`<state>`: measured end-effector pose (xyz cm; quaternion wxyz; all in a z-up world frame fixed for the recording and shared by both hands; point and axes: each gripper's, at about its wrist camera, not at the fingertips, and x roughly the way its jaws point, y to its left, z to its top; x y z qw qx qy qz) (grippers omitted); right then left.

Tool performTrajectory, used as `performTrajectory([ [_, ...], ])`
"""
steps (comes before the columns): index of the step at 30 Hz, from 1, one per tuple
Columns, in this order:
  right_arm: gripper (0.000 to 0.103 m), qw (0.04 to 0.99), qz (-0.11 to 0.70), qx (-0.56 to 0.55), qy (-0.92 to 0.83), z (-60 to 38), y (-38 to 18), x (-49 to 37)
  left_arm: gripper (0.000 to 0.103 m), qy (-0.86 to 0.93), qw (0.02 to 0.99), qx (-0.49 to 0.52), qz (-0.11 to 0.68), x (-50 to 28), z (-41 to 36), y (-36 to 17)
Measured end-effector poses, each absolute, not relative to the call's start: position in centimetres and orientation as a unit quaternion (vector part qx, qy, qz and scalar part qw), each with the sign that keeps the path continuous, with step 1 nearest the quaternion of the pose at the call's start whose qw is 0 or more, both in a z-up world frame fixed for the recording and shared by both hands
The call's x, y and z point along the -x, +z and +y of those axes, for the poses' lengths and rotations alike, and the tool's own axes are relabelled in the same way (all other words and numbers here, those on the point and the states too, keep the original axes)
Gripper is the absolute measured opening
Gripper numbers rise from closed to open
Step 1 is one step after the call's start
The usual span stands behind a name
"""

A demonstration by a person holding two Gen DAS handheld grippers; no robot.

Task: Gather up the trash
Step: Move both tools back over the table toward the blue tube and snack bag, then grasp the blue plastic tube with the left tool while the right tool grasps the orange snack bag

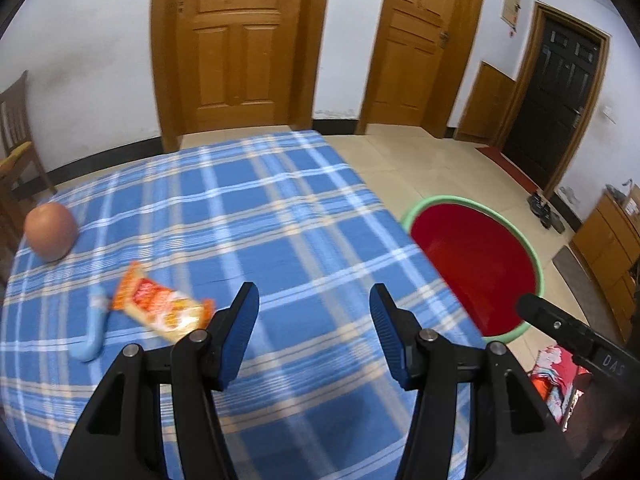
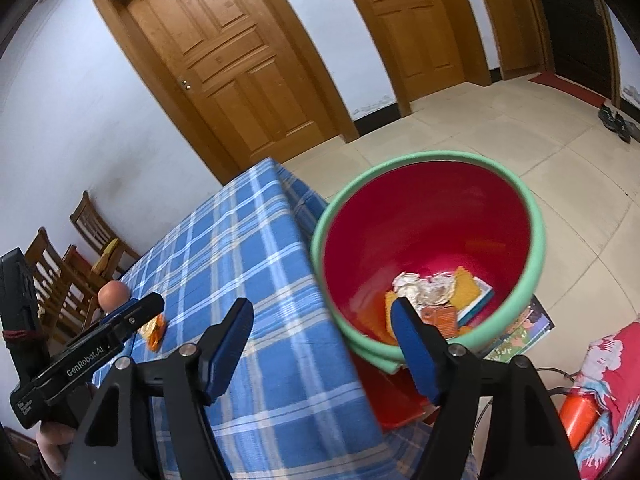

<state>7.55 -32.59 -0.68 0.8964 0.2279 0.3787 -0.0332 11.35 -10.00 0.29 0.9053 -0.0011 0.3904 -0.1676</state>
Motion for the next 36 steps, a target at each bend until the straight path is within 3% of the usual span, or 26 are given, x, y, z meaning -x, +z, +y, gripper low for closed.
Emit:
performTrajectory([
  [19,0.075,0.899,0.404,-0.165,0.029,-24.5,-0.2,-10.8,0.058,-0.034,0.916,0.014,0.399,-13.1,2.4,-1.7],
  [32,0.077,0.897,0.421,-0.116,0.072,-18.8,-0.5,-14.4,0.057,-0.001,0.905,0.021,0.424,-15.3,5.6,-4.6],
  [36,0.077,0.893,0.430,-0.106,0.083,-17.5,-0.8,-15.5,0.050,-0.014,0.902,0.025,0.430,-15.4,5.4,-5.1],
])
